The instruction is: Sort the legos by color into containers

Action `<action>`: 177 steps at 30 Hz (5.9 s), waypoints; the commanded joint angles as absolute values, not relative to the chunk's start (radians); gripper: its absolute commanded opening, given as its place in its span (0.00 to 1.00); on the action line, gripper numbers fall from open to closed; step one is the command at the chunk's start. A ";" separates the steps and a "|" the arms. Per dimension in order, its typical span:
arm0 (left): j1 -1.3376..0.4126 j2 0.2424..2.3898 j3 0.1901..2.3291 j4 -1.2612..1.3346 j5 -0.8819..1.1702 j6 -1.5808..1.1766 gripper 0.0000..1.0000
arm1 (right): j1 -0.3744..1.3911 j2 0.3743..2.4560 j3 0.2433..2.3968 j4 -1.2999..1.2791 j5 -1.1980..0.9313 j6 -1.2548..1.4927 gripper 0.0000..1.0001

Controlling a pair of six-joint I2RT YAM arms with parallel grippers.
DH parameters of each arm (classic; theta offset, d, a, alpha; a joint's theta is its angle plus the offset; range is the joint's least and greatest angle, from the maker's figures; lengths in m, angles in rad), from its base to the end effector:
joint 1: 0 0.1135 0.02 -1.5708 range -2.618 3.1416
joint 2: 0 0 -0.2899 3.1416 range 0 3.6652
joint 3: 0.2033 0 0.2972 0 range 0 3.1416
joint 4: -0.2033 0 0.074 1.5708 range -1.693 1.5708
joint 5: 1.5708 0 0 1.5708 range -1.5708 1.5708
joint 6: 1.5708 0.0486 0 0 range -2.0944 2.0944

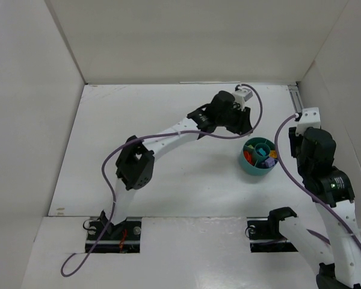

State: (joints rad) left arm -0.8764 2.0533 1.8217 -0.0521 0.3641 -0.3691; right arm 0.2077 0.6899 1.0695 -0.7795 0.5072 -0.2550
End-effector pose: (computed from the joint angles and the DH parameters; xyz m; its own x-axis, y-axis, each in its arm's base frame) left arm 0.3490 -0.4462 0.3285 -0.5050 0.0797 -0.8594 0.8091 0.3903 -0.4393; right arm 0.1534 0.0082 0.4163 -0.4336 -0.3167 -0.8436 0.1531 0.8967 -0.4153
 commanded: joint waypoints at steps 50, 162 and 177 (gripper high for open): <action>-0.953 2.361 2.232 -0.161 0.377 -0.310 0.70 | 0.195 0.681 1.095 -0.834 0.585 -0.255 0.29; -0.690 1.419 1.293 0.121 0.557 -0.373 0.00 | 0.408 0.776 1.020 -0.510 -0.326 -0.573 0.89; -0.741 1.652 1.456 0.037 0.440 -0.330 0.00 | 0.338 0.753 1.141 -0.966 0.592 -0.074 1.00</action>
State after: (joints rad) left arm -0.7013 1.6455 1.3865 0.0372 0.4438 -0.3645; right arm 0.3676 0.6964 1.1198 -0.8436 0.4194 -0.1997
